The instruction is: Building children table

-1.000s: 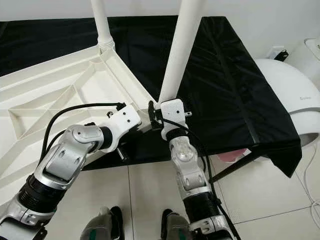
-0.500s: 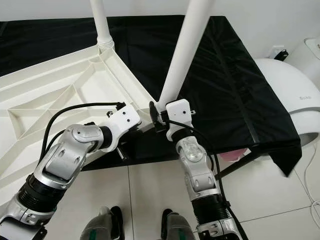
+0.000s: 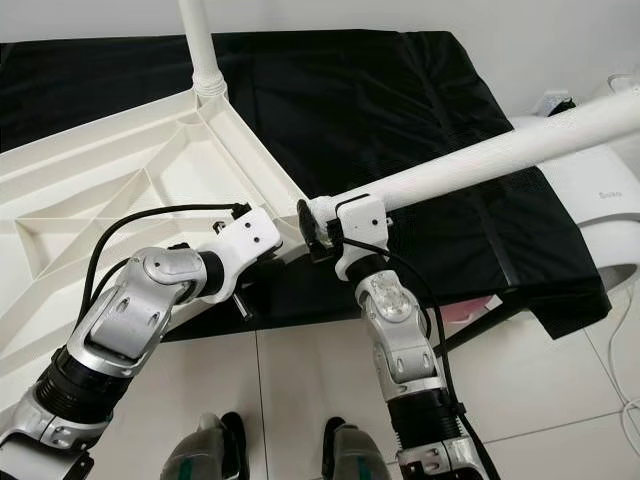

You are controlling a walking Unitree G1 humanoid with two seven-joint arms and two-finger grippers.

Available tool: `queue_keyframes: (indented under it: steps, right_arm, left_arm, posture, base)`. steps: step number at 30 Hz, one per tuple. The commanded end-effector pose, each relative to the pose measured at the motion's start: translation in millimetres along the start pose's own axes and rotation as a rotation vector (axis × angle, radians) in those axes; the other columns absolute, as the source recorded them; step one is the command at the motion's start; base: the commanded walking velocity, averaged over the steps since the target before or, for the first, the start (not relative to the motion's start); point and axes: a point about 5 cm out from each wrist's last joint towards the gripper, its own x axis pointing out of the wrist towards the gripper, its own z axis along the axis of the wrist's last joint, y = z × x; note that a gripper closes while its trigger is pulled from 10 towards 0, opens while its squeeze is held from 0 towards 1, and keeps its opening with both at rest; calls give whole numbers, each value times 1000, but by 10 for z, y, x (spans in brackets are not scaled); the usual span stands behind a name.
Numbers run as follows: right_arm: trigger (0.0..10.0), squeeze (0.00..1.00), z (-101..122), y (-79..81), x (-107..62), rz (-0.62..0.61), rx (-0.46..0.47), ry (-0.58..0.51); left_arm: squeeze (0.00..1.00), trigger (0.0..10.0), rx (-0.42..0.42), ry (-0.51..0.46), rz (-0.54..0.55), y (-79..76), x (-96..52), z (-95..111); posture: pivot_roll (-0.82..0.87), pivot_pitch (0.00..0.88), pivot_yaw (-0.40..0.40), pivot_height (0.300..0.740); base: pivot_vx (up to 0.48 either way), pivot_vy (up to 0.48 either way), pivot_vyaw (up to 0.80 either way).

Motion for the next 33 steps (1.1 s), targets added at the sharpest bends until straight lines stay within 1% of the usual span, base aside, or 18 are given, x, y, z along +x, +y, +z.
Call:
queue_keyframes:
  steps: [1, 3, 4, 8, 15, 27, 28, 33]
  right_arm:
    - [10000, 0, 6, -3, 0, 11, 12, 0]
    - [10000, 0, 12, -3, 5, 14, 15, -3]
    - [0, 0, 19, -8, 11, 12, 22, -8]
    - [0, 0, 24, -16, 17, 11, 38, -12]
    - [0, 0, 53, -29, 34, 14, 36, -31]
    - [0, 0, 167, -132, 123, -9, 48, -89]
    - [10000, 0, 168, -154, 130, -18, 46, -88]
    - [10000, 0, 154, -180, 136, -27, 42, -79]
  left_arm:
    - [0, 10000, 28, -38, 95, 102, -51, 109]
    - [0, 10000, 28, -38, 95, 102, -50, 109]
    - [0, 10000, 27, -38, 96, 101, -49, 109]
    - [0, 10000, 25, -40, 99, 101, -50, 109]
    - [0, 10000, 24, -42, 103, 103, -49, 110]
    - [0, 10000, 26, -42, 105, 98, -48, 107]
    - [0, 10000, 27, -41, 106, 97, -47, 105]
    - [0, 10000, 29, -41, 105, 96, -46, 102]
  posture:
    - [-95, 207, -28, 740]
    - [-95, 207, -28, 740]
    - [-93, 204, -30, 740]
    - [-94, 200, -32, 740]
    - [-94, 197, -34, 740]
    - [-92, 185, -36, 740]
    - [-91, 180, -35, 740]
    - [-92, 178, -34, 740]
  base:
    - [0, 0, 0]
    - [0, 0, 0]
    - [0, 0, 0]
    - [0, 0, 0]
    - [0, 0, 0]
    - [0, 0, 0]
    - [0, 0, 0]
    - [0, 0, 0]
